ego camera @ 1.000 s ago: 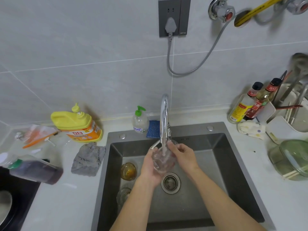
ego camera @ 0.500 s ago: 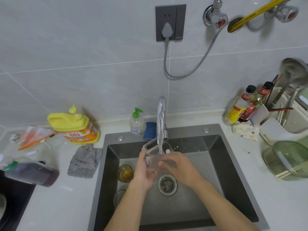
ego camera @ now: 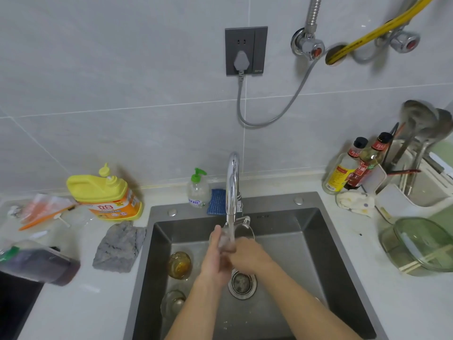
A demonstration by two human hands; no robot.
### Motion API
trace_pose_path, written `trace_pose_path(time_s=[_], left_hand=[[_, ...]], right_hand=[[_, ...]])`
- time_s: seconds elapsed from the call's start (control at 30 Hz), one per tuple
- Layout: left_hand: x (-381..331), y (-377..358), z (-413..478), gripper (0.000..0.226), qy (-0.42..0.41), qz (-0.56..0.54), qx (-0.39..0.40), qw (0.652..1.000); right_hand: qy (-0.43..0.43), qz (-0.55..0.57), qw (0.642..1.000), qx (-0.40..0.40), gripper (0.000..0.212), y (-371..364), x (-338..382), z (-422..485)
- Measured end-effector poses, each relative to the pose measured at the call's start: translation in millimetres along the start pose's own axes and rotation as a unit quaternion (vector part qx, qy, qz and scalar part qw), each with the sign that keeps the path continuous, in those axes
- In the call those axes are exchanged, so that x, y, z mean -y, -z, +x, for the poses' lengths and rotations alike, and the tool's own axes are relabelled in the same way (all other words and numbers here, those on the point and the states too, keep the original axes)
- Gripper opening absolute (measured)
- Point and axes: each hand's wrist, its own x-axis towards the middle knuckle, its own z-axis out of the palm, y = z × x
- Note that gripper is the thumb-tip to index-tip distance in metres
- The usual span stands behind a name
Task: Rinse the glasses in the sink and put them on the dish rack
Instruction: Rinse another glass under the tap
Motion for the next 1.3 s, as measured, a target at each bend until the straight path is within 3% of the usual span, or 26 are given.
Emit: trace_pose_path(time_s=[0.03, 0.1, 0.17, 0.23, 0.27, 0.33, 0.43, 0.53, 0.57, 0.63, 0.7, 0.77, 0.8, 0.83, 0.9, 1.03, 1.1, 1.17, 1.23, 1.3], left_hand=[[2, -2, 1, 0.097, -0.004, 0.0, 0.006, 1.0], [0, 0, 3, 0.076, -0.029, 0.016, -0.011, 0.999], [-5, 0, 1, 0.047, -0.034, 0.041, -0.011, 0.999], [-7, -2, -1, 0.042, -0.023, 0.048, -0.02, 0.998], [-8, -1, 0, 0.043, -0.026, 0.048, -0.012, 0.998], [-8, 0, 1, 0.047, -0.03, 0.041, -0.003, 0.999], [-3, 4, -1, 0.057, -0.034, 0.034, 0.02, 0.999], [1, 8, 1, 0.064, -0.057, 0.044, 0.01, 0.997], [-1, 8, 0, 0.064, -0.06, 0.057, 0.006, 0.997], [-5, 10, -2, 0.062, -0.059, 0.081, -0.003, 0.995], [-9, 12, -5, 0.058, -0.037, 0.07, -0.012, 0.997], [-11, 12, -8, 0.059, -0.001, 0.038, -0.025, 0.999], [-11, 14, -5, 0.059, 0.004, 0.027, -0.034, 0.999], [-12, 13, -5, 0.06, 0.013, 0.02, -0.04, 0.999], [-14, 14, -6, 0.059, 0.021, 0.05, -0.036, 0.998], [-7, 18, -5, 0.067, 0.028, 0.192, -0.027, 0.981], [-1, 17, -4, 0.07, 0.019, 0.204, -0.019, 0.979], [2, 11, -10, 0.062, 0.017, 0.139, 0.017, 0.99], [-1, 10, -12, 0.05, 0.016, 0.058, 0.04, 0.997], [-5, 13, -12, 0.051, 0.019, 0.034, 0.045, 0.998]], right_hand=[[-0.012, 0.078, 0.997, 0.025, 0.039, 0, 1, 1], [0.022, 0.105, 0.994, 0.037, 0.036, 0, -8, 3], [0.074, -0.036, 0.997, 0.007, 0.039, 6, -20, 3], [0.097, -0.199, 0.974, -0.044, 0.039, 7, -29, 5], [0.107, -0.221, 0.967, -0.064, 0.037, 7, -30, 5], [0.114, -0.134, 0.981, -0.081, 0.032, 2, -23, 1], [0.058, 0.127, 0.984, -0.109, 0.029, -4, -7, -4], [-0.045, 0.402, 0.914, -0.024, 0.033, -2, 2, -3], [-0.047, 0.429, 0.902, 0.023, 0.031, 1, 1, -4], [-0.001, 0.36, 0.93, 0.067, 0.034, 7, -12, -6], [0.082, 0.134, 0.987, 0.036, 0.052, 16, -27, -4], [0.163, -0.14, 0.976, -0.027, 0.066, 26, -38, 0], [0.193, -0.198, 0.96, -0.051, 0.064, 27, -39, 0], [0.217, -0.205, 0.952, -0.071, 0.056, 27, -39, -1], [0.224, -0.107, 0.964, -0.095, 0.04, 24, -31, -6], [0.163, -0.029, 0.976, -0.142, 0.051, 25, -8, -13], [0.122, -0.006, 0.977, -0.177, 0.053, 23, 2, -11], [0.08, 0.071, 0.979, -0.171, 0.054, 18, 7, -9], [0.062, 0.157, 0.979, -0.117, 0.059, 15, 1, -9], [0.086, 0.115, 0.987, -0.071, 0.076, 19, -16, -13]])
